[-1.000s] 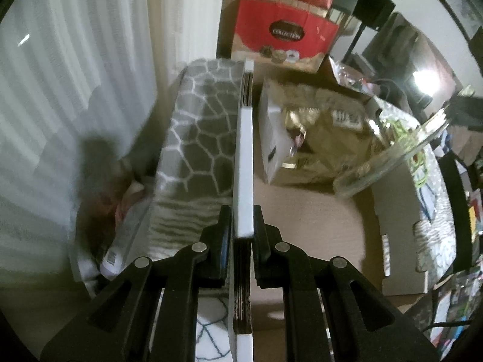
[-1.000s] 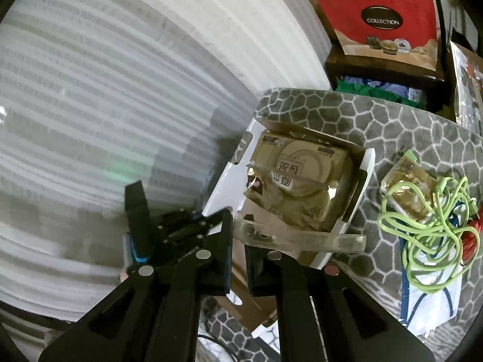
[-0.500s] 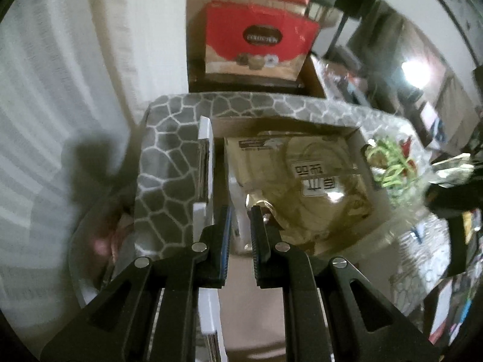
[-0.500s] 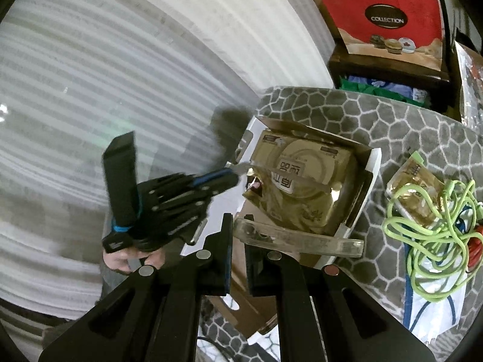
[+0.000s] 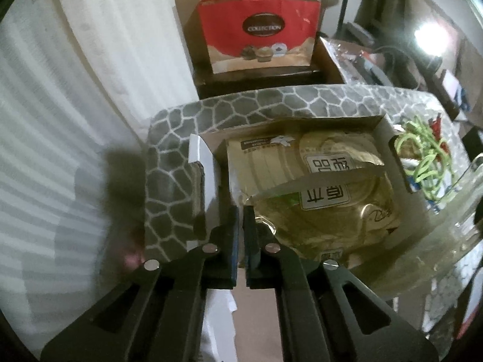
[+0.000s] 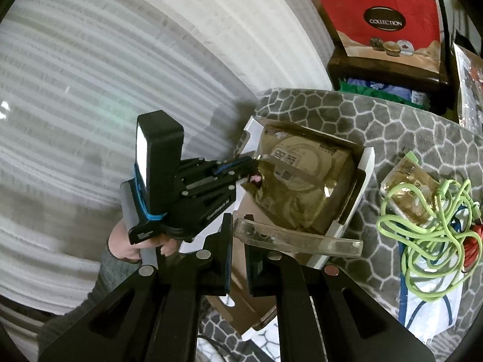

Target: Organize objects

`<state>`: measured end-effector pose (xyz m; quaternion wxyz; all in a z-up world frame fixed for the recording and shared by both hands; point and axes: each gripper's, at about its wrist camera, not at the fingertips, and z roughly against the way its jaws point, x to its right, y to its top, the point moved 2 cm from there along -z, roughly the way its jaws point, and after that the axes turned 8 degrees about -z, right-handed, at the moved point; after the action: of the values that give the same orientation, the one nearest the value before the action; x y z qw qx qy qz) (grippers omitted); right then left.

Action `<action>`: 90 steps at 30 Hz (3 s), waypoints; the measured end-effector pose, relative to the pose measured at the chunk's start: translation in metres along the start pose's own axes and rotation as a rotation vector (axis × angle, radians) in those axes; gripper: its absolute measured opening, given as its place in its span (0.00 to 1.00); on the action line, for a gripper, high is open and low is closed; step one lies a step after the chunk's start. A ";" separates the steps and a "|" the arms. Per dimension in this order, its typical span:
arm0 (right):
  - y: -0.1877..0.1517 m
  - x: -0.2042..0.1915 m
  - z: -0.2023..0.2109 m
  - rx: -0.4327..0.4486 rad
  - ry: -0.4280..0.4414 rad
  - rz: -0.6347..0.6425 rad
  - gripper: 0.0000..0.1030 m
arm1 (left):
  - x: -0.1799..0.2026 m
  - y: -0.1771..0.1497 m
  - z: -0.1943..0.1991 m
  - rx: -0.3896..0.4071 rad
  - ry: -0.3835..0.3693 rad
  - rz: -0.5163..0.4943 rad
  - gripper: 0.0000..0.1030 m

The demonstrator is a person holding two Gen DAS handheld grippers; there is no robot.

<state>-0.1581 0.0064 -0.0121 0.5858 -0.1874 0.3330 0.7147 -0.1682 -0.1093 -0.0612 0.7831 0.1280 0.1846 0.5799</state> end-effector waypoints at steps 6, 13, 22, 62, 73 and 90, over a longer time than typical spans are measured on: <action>-0.003 -0.011 0.004 -0.026 -0.001 0.058 0.06 | -0.004 -0.003 0.004 0.009 0.049 0.026 0.02; 0.000 -0.013 -0.005 -0.077 -0.037 0.077 0.06 | -0.014 -0.007 0.028 0.089 -0.028 0.129 0.14; 0.022 -0.001 -0.014 -0.075 -0.004 0.022 0.06 | 0.013 -0.030 0.056 0.158 -0.363 0.083 0.35; 0.029 0.057 -0.003 0.083 -0.212 -0.167 0.59 | 0.060 -0.034 0.013 0.012 -0.354 0.055 0.35; -0.002 0.047 0.011 0.120 -0.242 -0.125 0.57 | 0.028 -0.035 0.029 0.057 -0.383 0.154 0.36; 0.003 0.025 -0.031 0.072 -0.210 -0.125 0.36 | 0.029 -0.039 0.030 0.048 -0.415 0.142 0.40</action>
<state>-0.1714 0.0026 -0.0500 0.6671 -0.1106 0.2832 0.6802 -0.1143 -0.0929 -0.0542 0.7582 0.2762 0.0237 0.5901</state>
